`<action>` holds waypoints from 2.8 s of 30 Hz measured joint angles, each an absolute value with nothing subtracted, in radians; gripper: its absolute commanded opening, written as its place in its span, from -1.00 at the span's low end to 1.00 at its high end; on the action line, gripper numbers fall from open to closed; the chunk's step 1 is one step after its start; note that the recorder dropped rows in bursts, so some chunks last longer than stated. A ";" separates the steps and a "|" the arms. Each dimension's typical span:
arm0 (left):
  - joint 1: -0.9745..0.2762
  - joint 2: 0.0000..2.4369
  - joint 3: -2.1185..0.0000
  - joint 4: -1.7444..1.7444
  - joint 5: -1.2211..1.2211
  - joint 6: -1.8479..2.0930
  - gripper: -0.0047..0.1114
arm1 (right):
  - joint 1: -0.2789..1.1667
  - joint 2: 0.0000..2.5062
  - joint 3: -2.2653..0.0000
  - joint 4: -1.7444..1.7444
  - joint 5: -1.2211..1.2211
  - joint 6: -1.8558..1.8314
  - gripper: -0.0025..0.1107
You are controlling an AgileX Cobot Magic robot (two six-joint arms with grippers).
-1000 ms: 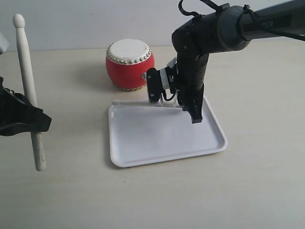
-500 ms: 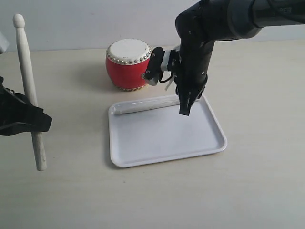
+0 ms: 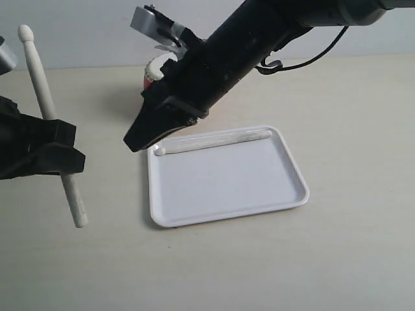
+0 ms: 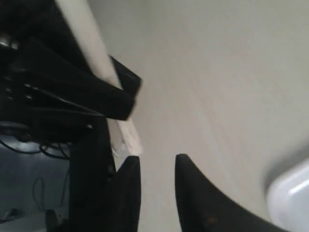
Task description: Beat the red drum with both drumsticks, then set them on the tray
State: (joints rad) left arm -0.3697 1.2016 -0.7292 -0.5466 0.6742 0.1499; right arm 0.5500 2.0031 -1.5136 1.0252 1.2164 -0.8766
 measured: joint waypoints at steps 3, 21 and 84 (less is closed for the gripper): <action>-0.370 1.226 -0.729 -0.592 0.650 0.142 -0.92 | 0.550 2.003 -1.493 1.114 1.219 -0.918 -0.48; -0.370 1.282 -0.729 -0.913 0.547 0.234 -0.92 | 0.571 2.005 -1.369 1.267 1.217 -1.046 0.18; -0.231 1.084 -0.729 -0.784 0.638 0.330 0.29 | 0.440 2.005 -1.373 0.141 1.216 -0.758 -0.96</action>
